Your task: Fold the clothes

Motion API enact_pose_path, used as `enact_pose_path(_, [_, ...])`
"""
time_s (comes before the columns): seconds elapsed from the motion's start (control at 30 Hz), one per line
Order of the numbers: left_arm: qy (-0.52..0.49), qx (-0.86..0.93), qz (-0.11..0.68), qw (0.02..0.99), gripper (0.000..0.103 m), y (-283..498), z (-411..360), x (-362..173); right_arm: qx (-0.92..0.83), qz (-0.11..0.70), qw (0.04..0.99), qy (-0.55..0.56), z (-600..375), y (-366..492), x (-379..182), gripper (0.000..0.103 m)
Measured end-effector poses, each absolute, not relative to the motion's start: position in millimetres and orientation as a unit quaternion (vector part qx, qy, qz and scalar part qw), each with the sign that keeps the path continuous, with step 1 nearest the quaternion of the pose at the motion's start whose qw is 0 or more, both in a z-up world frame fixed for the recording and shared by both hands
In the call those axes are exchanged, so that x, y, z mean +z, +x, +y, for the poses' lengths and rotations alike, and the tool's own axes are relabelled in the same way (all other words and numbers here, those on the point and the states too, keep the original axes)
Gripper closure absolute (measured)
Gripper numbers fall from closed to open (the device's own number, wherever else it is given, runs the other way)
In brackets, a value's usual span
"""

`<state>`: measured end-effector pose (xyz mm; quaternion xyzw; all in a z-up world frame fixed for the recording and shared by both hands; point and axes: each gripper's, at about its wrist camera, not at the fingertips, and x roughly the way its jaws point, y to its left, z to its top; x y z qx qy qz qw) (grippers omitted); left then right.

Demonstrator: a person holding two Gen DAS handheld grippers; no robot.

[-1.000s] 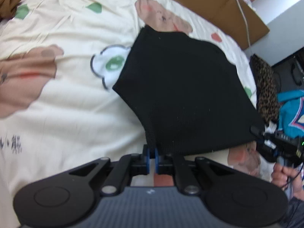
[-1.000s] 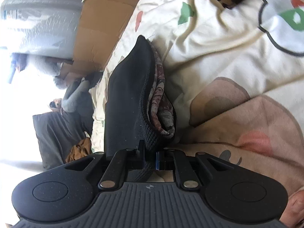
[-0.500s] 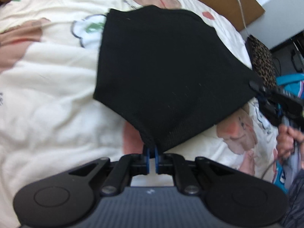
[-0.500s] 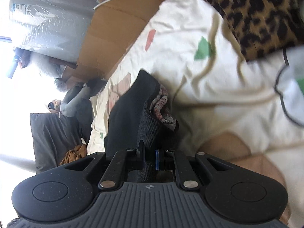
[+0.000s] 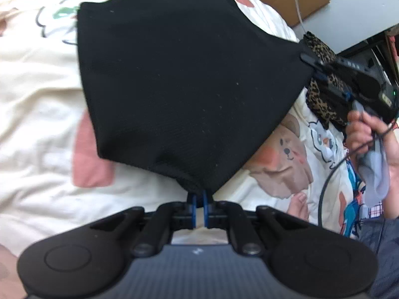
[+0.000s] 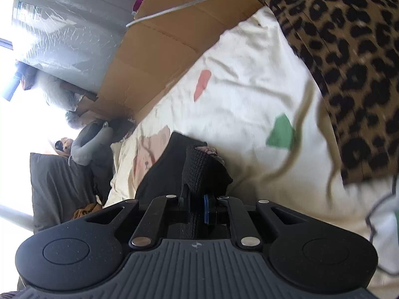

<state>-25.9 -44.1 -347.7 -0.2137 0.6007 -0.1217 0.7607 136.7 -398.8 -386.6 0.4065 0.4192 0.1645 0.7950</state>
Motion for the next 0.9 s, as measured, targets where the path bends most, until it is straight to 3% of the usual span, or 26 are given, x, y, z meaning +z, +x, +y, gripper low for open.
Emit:
enact_pose_path(0.63, [-0.299, -0.132, 0.599, 0.731, 0.098, -13, -122, -372, 0.147, 0.417, 0.814, 0.377, -412, 206, -387, 0.097])
enact_pose_path(0.77, [-0.293, -0.139, 0.622, 0.713, 0.098, -15, -125, -376, 0.126, 0.428, 0.816, 0.366, -416, 202, -393, 0.09])
enact_pose_path(0.87, [-0.272, -0.151, 0.638, 0.704, 0.102, -20, -121, -372, 0.113, 0.426, 0.817, 0.372, -424, 192, -393, 0.07])
enact_pose_path(0.9, [-0.265, -0.154, 0.643, 0.702, 0.102, -23, -119, -370, 0.11, 0.424, 0.818, 0.374, -427, 187, -391, 0.068])
